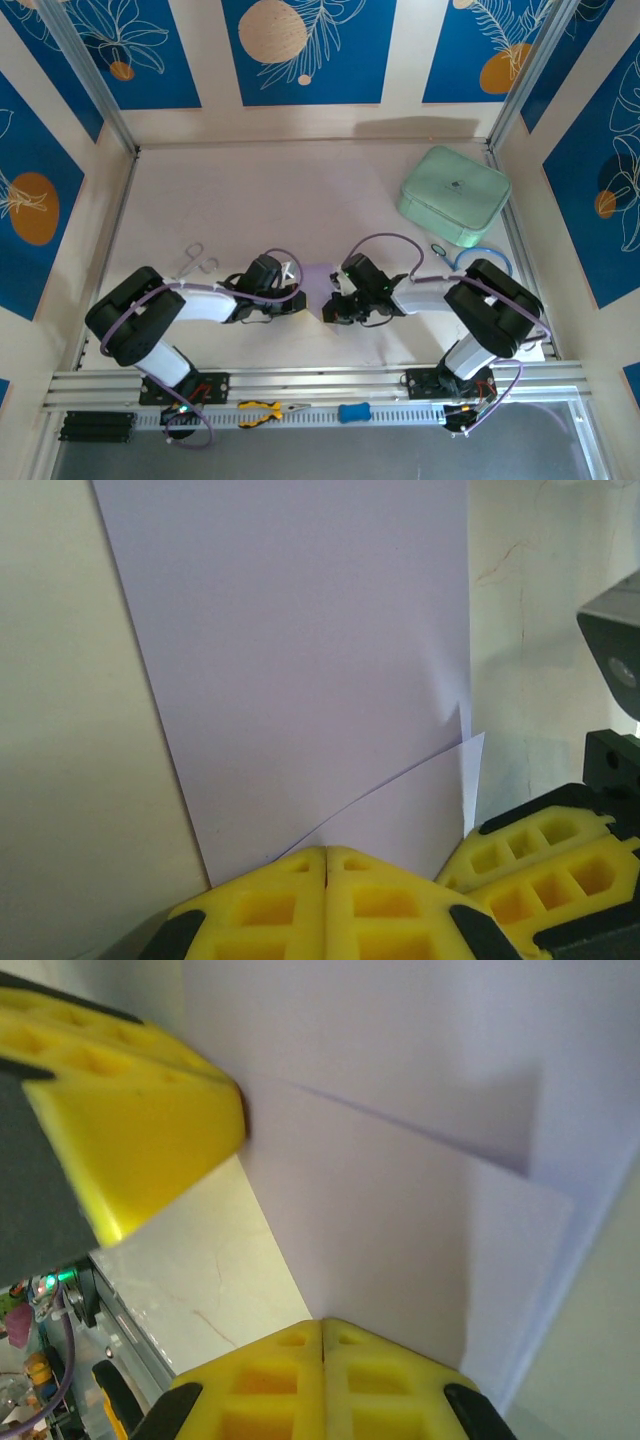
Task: Fold a paper plane with a square sheet of paper (pick it up from the middle)
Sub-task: Third fold the triangle at the center of the table.
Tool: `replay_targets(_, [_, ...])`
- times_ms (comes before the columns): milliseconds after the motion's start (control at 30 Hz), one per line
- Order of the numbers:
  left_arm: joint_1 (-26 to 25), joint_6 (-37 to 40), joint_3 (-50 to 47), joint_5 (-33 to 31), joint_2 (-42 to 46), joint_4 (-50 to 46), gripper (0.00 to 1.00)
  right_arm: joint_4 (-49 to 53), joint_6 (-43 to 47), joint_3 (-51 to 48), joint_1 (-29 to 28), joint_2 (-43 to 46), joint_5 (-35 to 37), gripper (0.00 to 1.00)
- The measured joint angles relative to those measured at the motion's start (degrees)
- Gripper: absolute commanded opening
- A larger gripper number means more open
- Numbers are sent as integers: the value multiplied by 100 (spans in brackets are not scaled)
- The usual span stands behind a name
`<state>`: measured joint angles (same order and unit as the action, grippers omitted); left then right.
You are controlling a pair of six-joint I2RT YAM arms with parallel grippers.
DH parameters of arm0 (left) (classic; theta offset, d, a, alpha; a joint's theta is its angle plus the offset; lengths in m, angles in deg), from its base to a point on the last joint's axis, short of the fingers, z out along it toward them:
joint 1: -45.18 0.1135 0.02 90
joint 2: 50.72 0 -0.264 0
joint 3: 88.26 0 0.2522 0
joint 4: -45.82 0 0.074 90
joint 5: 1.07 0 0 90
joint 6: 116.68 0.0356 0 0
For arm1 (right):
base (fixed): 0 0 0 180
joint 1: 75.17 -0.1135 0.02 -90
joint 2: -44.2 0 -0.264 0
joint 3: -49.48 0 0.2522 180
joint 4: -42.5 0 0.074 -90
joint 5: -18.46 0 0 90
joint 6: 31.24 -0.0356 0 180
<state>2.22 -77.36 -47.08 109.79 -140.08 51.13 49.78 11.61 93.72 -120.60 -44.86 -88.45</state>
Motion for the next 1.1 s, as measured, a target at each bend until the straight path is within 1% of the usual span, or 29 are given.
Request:
replay_targets(400, [9, 0, 28, 9, -2, -61, 0, 136, 4, -673, -33, 763, 52, 6])
replay_targets(600, [9, 0, 28, 9, -2, -63, 0, 496, 0, -647, -98, 1104, 181, 7])
replay_targets(733, [9, 0, 28, 9, 0, -63, 0, 503, 0, -376, -107, 1064, 210, 7])
replay_targets(867, [9, -2, 28, 2, 4, -68, 0, 308, -2, -133, -122, 678, 179, 7])
replay_targets(967, [9, -11, 26, -31, 26, -83, 0, 262, -33, -173, -197, 356, 173, 8])
replay_targets(1100, [0, -48, 11, -168, 83, -114, 0, -4, -192, -466, -258, 505, 234, 8])
